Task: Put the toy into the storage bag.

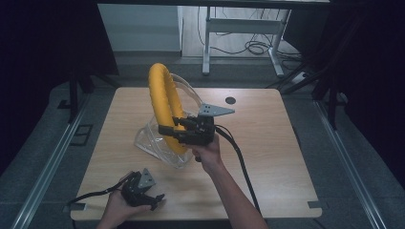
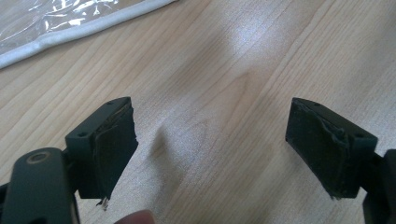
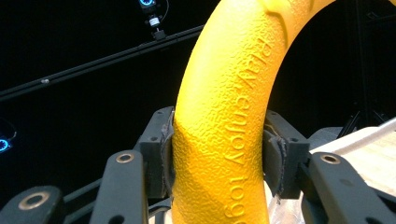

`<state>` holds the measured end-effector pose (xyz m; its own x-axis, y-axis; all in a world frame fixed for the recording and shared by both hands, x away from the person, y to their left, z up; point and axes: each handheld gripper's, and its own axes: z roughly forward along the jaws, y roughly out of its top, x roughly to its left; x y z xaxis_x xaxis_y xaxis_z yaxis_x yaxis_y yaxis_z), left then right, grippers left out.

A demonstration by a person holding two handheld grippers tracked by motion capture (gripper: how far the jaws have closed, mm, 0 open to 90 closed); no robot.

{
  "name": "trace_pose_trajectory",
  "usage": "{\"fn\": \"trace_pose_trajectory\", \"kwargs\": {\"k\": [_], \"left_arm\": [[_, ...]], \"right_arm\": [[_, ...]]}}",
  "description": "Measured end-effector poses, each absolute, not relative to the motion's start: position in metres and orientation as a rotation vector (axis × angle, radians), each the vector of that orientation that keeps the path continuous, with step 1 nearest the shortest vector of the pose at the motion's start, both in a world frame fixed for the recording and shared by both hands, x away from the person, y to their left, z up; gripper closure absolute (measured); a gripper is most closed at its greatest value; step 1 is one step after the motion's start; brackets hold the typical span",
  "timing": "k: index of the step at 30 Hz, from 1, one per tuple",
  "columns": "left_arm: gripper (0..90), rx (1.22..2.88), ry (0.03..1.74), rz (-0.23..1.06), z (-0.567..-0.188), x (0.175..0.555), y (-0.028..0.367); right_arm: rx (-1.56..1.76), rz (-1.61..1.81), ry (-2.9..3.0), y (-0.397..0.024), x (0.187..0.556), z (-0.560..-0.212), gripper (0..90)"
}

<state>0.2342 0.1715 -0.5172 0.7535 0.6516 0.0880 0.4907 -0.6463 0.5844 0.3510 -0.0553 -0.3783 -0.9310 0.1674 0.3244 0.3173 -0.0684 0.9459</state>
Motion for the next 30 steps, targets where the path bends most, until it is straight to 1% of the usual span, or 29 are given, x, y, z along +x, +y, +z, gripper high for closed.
{"fn": "trace_pose_trajectory", "kwargs": {"k": [12, 30], "left_arm": [[16.2, 2.408, 0.859, 0.389, -0.517, 0.234, 0.171], [16.1, 2.407, 0.857, 0.385, -0.517, 0.234, 0.171]], "right_arm": [[-0.622, -2.106, -2.070, -0.053, 0.362, -0.404, 50.3], [-0.696, -2.055, -2.054, -0.052, 0.373, -0.414, 49.4]]}}
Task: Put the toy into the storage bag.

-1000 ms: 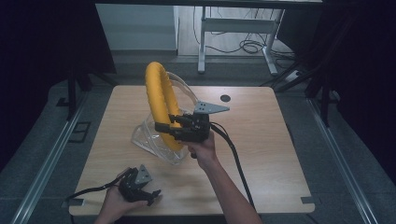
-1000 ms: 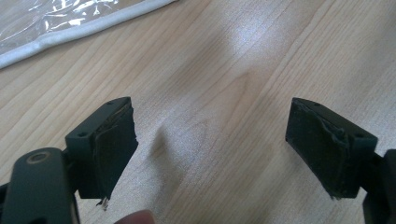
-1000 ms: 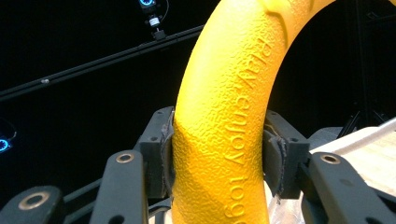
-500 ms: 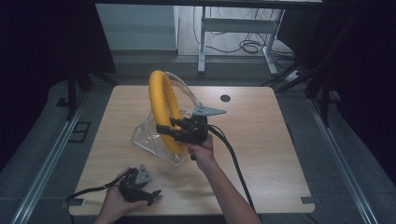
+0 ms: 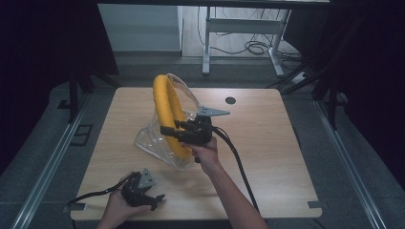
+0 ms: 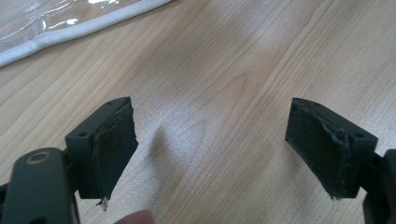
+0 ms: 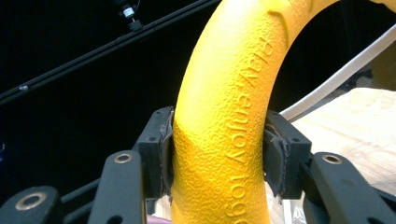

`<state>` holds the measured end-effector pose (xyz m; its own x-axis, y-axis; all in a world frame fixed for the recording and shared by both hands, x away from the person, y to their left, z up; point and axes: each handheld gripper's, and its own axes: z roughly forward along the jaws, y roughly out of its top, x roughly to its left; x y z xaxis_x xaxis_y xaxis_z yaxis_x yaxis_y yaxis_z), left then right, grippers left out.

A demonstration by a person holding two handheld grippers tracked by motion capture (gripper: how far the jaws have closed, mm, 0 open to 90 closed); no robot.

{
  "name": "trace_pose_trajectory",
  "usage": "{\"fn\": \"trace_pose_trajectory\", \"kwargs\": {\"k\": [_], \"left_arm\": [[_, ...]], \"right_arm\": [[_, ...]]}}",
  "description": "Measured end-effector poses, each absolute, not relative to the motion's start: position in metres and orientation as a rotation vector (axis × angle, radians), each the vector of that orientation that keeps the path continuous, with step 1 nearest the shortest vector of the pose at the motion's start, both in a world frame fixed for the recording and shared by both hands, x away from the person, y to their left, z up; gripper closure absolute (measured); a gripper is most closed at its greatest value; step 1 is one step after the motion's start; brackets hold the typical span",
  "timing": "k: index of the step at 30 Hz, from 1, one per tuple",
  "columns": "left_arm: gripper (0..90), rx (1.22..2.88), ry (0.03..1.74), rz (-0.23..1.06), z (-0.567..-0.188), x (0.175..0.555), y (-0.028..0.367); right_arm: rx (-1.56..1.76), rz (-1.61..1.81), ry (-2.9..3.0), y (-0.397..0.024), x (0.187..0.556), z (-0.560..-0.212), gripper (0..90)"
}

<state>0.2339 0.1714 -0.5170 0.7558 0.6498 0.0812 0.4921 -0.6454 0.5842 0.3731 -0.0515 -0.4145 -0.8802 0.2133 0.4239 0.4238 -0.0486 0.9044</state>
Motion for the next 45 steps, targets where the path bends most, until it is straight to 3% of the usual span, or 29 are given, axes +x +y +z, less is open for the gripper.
{"fn": "trace_pose_trajectory", "kwargs": {"k": [24, 45], "left_arm": [[16.2, 2.414, 0.855, 0.386, -0.517, 0.234, 0.171], [16.1, 2.406, 0.869, 0.395, -0.517, 0.234, 0.171]], "right_arm": [[-0.802, -2.163, -2.227, -0.067, 0.358, -0.401, 35.9], [-0.898, -1.991, -2.488, -0.155, 0.339, -0.431, 36.2]]}}
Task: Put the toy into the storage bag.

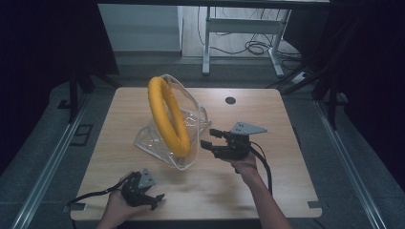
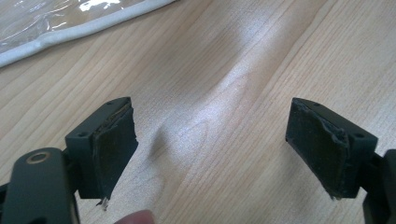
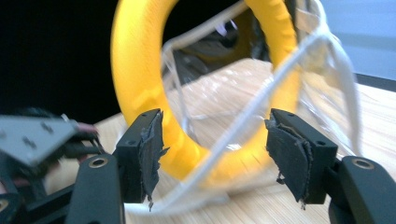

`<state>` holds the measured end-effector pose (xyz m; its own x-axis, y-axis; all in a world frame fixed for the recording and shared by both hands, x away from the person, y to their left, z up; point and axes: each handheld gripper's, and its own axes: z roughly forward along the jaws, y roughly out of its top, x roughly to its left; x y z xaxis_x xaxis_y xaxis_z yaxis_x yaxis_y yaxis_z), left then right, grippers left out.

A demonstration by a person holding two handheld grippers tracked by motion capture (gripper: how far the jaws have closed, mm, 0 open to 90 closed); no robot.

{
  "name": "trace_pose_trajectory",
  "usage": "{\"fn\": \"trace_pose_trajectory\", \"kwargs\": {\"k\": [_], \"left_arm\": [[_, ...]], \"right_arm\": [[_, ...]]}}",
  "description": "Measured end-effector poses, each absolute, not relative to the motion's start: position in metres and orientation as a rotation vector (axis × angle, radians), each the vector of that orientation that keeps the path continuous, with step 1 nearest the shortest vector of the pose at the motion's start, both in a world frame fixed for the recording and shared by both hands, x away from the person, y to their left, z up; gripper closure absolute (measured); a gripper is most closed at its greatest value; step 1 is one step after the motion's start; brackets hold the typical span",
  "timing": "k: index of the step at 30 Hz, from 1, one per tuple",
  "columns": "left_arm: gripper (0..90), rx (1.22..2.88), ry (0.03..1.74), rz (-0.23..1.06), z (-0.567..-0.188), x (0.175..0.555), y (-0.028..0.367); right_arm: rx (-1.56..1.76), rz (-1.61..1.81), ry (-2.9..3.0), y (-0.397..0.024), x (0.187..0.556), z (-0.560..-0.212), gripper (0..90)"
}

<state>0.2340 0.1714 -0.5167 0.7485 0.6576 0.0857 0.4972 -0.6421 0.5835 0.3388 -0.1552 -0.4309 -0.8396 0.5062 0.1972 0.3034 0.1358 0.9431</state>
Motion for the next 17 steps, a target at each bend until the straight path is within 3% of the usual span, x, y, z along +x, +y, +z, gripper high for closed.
{"fn": "trace_pose_trajectory", "kwargs": {"k": [10, 17], "left_arm": [[16.1, 2.408, 0.871, 0.397, -0.516, 0.234, 0.172], [16.1, 2.408, 0.873, 0.399, -0.516, 0.234, 0.172]], "right_arm": [[0.845, 1.608, 2.268, -0.183, 0.328, -0.462, 36.1], [0.838, 1.595, 2.265, -0.185, 0.326, -0.466, 35.7]]}}
